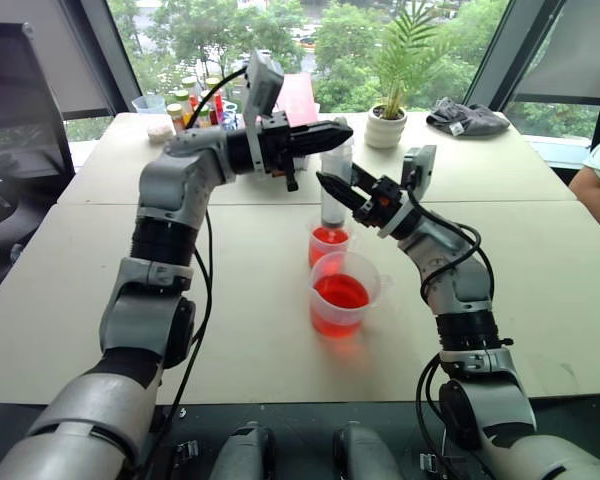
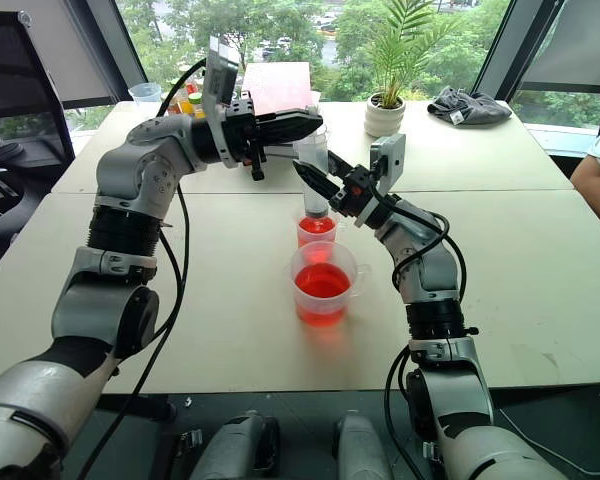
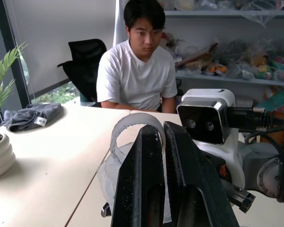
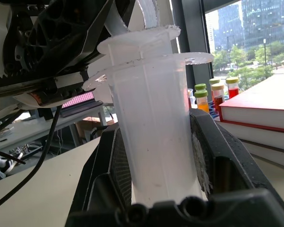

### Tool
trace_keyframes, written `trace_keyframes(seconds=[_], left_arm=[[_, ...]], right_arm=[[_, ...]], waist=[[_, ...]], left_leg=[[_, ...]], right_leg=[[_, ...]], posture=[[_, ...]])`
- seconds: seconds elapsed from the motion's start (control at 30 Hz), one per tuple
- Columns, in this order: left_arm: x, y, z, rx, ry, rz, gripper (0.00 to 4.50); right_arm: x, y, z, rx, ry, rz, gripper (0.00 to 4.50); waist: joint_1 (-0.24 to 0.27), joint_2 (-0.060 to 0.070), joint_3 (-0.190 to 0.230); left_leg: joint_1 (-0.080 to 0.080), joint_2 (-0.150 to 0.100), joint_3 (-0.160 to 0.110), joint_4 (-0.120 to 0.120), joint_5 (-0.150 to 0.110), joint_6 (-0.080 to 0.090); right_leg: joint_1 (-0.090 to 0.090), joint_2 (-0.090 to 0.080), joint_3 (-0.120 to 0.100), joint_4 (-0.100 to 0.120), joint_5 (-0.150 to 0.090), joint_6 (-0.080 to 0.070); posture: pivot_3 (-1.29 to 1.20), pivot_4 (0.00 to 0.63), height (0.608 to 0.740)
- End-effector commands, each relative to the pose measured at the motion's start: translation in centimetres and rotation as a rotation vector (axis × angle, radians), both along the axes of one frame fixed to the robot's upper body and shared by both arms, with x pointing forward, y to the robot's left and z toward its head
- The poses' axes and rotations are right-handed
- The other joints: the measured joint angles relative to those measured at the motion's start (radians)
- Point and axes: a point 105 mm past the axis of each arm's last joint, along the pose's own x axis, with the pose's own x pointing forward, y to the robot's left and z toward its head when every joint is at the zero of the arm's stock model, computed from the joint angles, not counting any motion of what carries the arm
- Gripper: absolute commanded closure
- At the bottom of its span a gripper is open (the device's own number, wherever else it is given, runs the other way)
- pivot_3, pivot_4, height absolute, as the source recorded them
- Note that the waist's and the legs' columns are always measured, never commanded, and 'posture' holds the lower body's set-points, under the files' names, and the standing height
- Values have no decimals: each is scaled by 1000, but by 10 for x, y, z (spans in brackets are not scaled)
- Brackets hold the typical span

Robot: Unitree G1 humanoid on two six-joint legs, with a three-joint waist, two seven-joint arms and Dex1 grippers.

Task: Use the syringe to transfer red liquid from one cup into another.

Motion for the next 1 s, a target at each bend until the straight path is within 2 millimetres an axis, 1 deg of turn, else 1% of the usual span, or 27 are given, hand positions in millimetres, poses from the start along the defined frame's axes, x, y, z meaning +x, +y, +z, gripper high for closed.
trace_keyframes(seconds=[0.03,0.2,0.33,0.43,0.5,0.57,0.6,0.67,0.8,0.9,1.0], left_arm=[[-3,-13,-27,101,57,-30,4453],[-3,-13,-29,101,64,-28,4453],[-3,-10,-26,94,66,-22,4453],[-2,-6,-19,73,57,-9,3558],[-1,-1,-8,43,40,4,2632],[-1,8,8,-1,19,25,1528],[-2,11,13,-13,10,35,1103],[-3,19,21,-31,-5,51,57],[-7,43,30,-59,-14,93,22],[-9,58,23,-28,-14,136,22],[-12,67,13,-16,12,160,22]], right_arm=[[-18,-2,60,79,-207,21,3122],[-17,-3,63,79,-213,18,3122],[-17,-2,63,77,-211,19,3122],[-16,-1,60,70,-201,22,3122],[-15,2,54,62,-183,29,3122],[-14,4,48,52,-158,36,3122],[-13,5,45,49,-149,36,3122],[-13,6,42,40,-140,38,3122],[-10,5,40,41,-127,29,3122],[-8,2,47,45,-131,10,3122],[-6,-4,60,48,-131,-22,3122]], waist=[[0,0,0],[0,0,0],[0,0,0],[0,0,0],[1,0,0],[0,0,0],[-1,0,0],[-3,0,0],[-4,0,0],[-4,0,0],[-1,0,0]], left_leg=[[0,0,0,0,0,0],[0,0,0,0,0,0],[0,0,0,0,0,0],[0,0,0,0,0,0],[0,0,0,0,0,0],[0,0,0,0,0,0],[0,0,0,0,0,0],[0,0,0,0,0,0],[0,0,0,0,0,0],[0,0,0,-1,0,0],[0,0,0,-1,0,0]], right_leg=[[0,0,0,0,0,0],[0,0,0,0,0,0],[0,0,0,0,0,0],[0,0,0,0,0,0],[0,0,0,0,0,0],[0,0,0,0,0,0],[0,0,0,0,0,0],[0,0,0,0,0,0],[0,0,0,0,0,0],[-1,0,0,0,0,0],[-1,-1,0,0,0,0]], posture=[[0,150,740],[0,150,740],[0,150,740],[0,150,740],[0,150,740],[0,150,740],[0,150,740],[0,150,740],[0,150,740],[0,150,740],[0,150,740]])
